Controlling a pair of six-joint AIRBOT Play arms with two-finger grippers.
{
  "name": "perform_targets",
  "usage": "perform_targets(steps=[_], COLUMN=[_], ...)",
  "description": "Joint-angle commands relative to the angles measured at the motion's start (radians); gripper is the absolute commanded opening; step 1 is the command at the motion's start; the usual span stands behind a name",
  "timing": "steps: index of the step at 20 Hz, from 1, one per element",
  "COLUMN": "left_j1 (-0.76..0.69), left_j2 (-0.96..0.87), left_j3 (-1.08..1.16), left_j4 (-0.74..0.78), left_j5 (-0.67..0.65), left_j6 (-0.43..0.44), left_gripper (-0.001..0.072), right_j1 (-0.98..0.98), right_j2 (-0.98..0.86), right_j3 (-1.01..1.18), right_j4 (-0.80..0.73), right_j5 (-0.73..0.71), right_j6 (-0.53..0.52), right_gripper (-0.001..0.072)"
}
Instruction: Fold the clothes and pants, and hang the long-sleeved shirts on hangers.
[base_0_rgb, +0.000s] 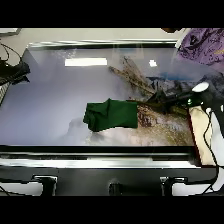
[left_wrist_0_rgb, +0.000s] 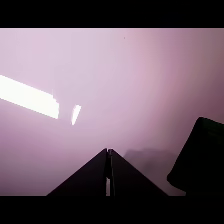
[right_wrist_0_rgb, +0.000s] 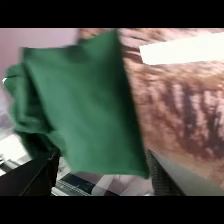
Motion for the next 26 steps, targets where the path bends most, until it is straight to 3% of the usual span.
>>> perform_targets(steps=[1, 8, 11, 14, 15, 18, 26], left_j1=[0.001, 0.0, 0.0, 0.0, 0.0, 0.0, 0.0], left_j2=[0.0, 0.0, 0.0, 0.0, 0.0, 0.0, -0.001], left_j3=[0.0, 0.0, 0.0, 0.0, 0.0, 0.0, 0.0], left_j4=[0.0, 0.0, 0.0, 0.0, 0.0, 0.0, 0.0], left_j5=[0.001, 0.001, 0.001, 0.001, 0.001, 0.001, -0.02], left_j6=[0.0, 0.0, 0.0, 0.0, 0.0, 0.0, 0.0], left_gripper=[0.0018, 0.0018, 0.0018, 0.0018, 0.0018, 0.0018, 0.0018], right_j1=[-0.007, 0.146, 0.174, 0.174, 0.174, 0.13, -0.142], right_j2=[-0.058, -0.146, -0.146, -0.145, -0.141, -0.124, -0.117], right_j3=[-0.135, -0.143, -0.142, -0.128, -0.113, 0.014, 0.465], right_j4=[0.086, 0.14, 0.151, 0.175, 0.184, 0.187, 0.09], right_j5=[-0.057, -0.154, -0.179, -0.171, -0.165, -0.132, -0.042], right_j6=[-0.117, -0.158, -0.158, -0.158, -0.158, -0.081, 0.243], right_gripper=[0.0613, 0.0532, 0.0336, 0.0073, 0.0025, 0.0024, 0.0023])
